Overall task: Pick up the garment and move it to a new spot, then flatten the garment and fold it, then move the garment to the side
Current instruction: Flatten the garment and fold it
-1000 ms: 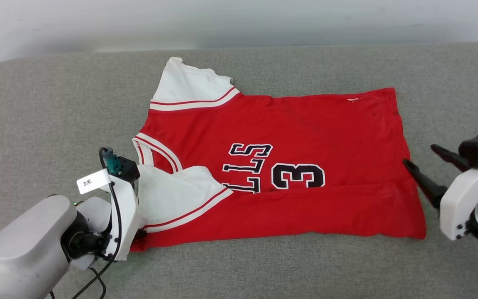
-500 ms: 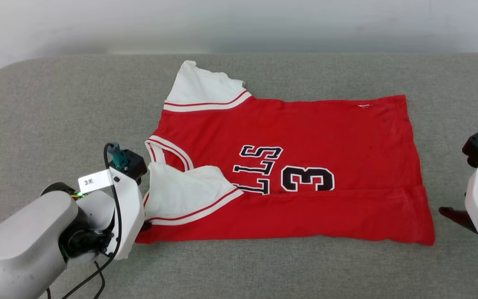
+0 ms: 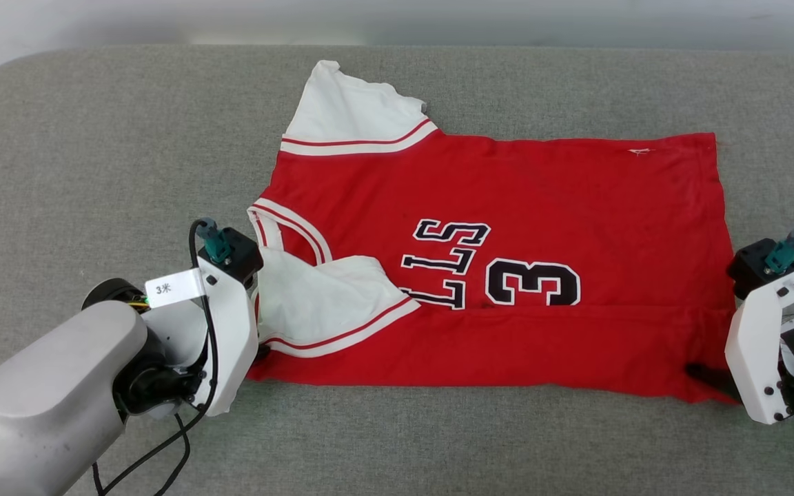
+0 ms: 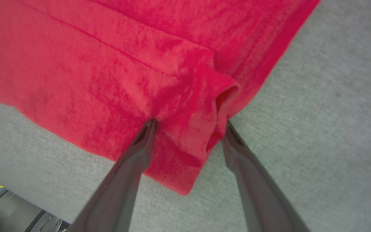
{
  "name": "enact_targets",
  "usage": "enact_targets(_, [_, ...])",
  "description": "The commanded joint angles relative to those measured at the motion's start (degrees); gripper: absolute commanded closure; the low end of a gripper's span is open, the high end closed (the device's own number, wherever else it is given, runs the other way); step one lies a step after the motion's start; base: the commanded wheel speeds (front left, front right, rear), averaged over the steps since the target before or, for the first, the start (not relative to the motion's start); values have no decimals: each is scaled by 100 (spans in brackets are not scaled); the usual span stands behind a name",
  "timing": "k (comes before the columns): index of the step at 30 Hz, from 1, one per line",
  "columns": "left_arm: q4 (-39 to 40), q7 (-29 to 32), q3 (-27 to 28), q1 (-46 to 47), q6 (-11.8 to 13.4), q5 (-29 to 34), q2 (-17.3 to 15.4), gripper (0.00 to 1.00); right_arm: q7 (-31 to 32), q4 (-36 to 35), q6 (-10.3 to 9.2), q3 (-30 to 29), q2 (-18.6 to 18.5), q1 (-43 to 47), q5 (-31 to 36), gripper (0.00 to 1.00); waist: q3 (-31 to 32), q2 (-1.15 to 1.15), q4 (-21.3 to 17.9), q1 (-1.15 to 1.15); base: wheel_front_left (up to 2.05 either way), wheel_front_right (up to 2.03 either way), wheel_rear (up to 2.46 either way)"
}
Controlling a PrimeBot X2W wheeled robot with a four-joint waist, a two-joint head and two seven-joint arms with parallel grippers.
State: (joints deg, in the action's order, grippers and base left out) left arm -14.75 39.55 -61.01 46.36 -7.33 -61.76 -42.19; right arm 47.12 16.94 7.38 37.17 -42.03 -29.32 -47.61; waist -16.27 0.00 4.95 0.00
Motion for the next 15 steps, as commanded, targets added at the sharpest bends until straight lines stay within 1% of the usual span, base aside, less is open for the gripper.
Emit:
enact_targets(1, [13,-53,-37,61,-9,-1,32,100,-49,157,20,315,372,426,-134,0,-13,0,-1,0,0,0,0])
enact_targets(2, [6,-77,-50,39,-9,-21,21,100,-126,162,23,350,386,434,-158,0,-8,0,-13,0,0,0,0])
enact_targets(3, [-7,-94,-65,7,-9,-35,7,100,-215,173,24,370,380,423,-177,45,11,0,-30,0,0,0,0])
enact_targets(4, [-20,-113,-79,-34,-9,-52,-6,100,-276,182,24,392,347,407,-208,98,46,0,-47,0,0,0,0])
enact_targets(5, [-41,-140,-92,-82,-10,-70,-23,100,-345,181,24,404,296,379,-214,100,93,0,-67,0,0,0,0])
enact_targets(6, [-65,-196,-125,-189,-10,-169,-86,100,-579,163,18,338,99,263,-266,100,285,0,-122,0,0,0,0])
enact_targets(7, [-57,-221,-125,-223,-10,-210,-117,100,-643,134,17,326,20,229,-288,100,360,0,-139,0,0,0,0])
enact_targets(10, [34,-245,-152,-344,-10,-325,-223,100,-810,-19,9,328,-193,203,-382,100,592,0,-176,0,0,0,0])
enact_targets(15, [274,-238,-191,-576,-5,-505,-499,100,-952,-338,9,374,-564,350,-505,100,895,0,-197,0,0,0,0])
